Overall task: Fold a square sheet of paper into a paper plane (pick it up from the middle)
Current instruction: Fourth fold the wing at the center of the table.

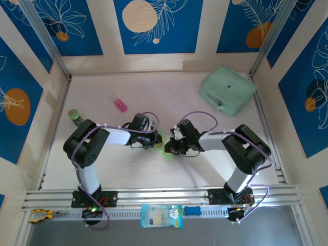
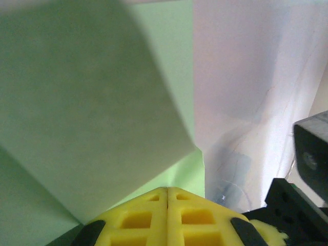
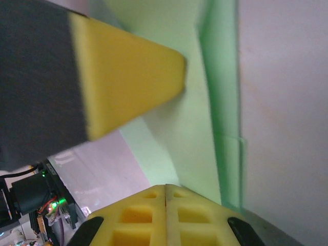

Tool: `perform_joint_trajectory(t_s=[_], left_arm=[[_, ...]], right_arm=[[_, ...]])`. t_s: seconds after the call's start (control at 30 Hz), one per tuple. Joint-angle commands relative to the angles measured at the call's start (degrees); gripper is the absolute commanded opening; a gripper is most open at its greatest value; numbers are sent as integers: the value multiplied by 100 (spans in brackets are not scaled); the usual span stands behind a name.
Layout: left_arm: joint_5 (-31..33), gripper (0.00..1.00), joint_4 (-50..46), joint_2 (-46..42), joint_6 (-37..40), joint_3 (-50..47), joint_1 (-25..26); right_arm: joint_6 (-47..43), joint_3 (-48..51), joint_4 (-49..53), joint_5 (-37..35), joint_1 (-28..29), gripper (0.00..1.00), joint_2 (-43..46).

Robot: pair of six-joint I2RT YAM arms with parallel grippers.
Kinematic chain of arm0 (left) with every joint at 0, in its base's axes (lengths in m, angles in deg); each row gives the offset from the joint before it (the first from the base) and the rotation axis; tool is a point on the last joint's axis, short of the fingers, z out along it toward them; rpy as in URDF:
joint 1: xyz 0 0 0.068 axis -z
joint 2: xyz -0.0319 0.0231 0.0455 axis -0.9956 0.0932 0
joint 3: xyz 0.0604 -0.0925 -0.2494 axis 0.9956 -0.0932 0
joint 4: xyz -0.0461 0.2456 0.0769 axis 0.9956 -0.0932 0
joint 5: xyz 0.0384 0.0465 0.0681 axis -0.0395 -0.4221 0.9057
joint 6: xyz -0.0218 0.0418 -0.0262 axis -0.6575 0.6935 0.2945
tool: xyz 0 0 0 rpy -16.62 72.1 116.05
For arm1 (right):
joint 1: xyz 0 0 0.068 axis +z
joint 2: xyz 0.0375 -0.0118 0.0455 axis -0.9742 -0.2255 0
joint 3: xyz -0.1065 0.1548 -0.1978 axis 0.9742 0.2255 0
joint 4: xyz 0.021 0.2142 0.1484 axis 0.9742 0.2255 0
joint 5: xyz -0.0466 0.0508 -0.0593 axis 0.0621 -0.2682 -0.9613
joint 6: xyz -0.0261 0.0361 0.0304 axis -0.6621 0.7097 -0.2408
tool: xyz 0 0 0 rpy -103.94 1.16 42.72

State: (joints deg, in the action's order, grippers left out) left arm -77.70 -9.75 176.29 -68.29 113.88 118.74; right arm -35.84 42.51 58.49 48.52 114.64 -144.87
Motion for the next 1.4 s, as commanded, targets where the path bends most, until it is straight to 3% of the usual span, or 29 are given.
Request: perform_joint_trajectory(t_s=[0.0,0.2,0.63,0.87,1.17,1.37], left_arm=[[341,5,-391,174,152,-90,-84],[343,5,-389,180,160,-97,-86],[348,5,-371,217,160,-101,-100],[343,5,-363,200,167,-111,-104],[325,5,-312,226,135,-128,-104],[298,5,-280,205,129,-130,-104]], right_arm=[[-137,-127,460,21,-13,6,-8],[-174,462,666,-105,118,5,63],[-238,1228,1099,-76,3,5,1124],[-212,782,1016,68,8,6,1570],[-422,-375,930,101,-67,6,406],[-288,-339,861,-126,-49,5,-96]])
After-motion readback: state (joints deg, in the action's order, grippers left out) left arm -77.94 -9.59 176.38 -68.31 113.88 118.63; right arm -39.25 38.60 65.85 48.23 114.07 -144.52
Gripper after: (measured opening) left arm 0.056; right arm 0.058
